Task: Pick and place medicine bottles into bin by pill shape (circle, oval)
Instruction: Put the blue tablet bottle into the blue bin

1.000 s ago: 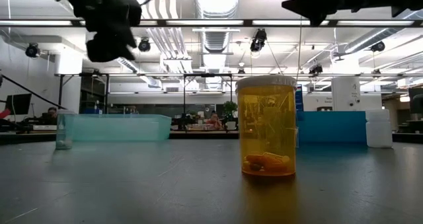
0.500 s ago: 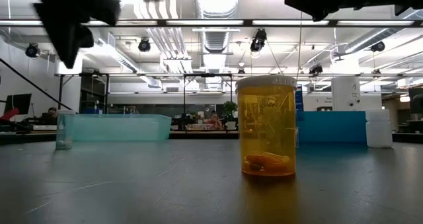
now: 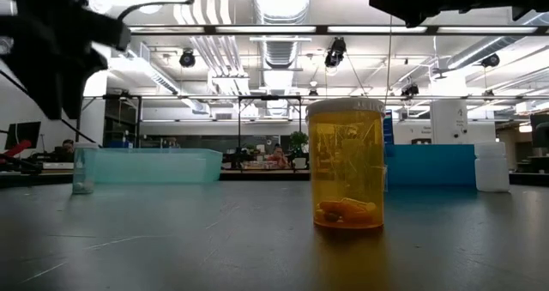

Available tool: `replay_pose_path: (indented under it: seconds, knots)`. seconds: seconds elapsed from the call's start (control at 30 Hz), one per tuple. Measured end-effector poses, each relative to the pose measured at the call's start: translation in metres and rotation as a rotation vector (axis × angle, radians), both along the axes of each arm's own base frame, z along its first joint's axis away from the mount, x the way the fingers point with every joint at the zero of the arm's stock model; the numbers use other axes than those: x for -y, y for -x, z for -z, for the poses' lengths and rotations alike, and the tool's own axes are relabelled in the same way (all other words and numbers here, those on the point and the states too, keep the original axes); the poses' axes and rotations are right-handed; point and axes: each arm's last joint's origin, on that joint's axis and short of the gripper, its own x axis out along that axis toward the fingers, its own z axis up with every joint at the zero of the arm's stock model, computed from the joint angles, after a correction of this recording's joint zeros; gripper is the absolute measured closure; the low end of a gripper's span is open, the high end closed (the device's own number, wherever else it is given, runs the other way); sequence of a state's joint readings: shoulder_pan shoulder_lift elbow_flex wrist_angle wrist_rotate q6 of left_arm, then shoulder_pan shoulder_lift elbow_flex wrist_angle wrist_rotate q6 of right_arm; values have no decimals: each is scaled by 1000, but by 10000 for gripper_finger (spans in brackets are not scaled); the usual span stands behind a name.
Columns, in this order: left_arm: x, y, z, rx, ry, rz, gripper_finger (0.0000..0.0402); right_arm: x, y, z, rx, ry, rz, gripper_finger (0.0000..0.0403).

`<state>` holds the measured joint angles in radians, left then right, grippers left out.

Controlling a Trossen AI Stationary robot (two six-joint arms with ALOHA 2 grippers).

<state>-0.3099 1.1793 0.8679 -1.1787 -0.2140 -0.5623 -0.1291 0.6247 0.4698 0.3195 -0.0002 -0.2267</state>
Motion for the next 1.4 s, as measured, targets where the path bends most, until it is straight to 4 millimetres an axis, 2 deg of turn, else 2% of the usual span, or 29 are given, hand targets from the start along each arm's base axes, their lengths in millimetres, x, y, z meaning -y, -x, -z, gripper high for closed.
replay_pose_path:
  seconds: [0.4, 1.0, 1.1, 1.4]
  knots:
    - [0, -2, 39, 72, 6, 44, 187, 0, 0, 0, -1, 9, 1, 172]
    - [-1, -11, 58, 145, 1, 23, 189, 0, 0, 0, -2, 10, 1, 172]
    - [0, -12, 58, 140, -1, 26, 208, 0, 0, 0, -2, 12, 1, 172]
    - [1, -18, 48, 171, 11, 31, 308, 0, 0, 0, -2, 8, 1, 172]
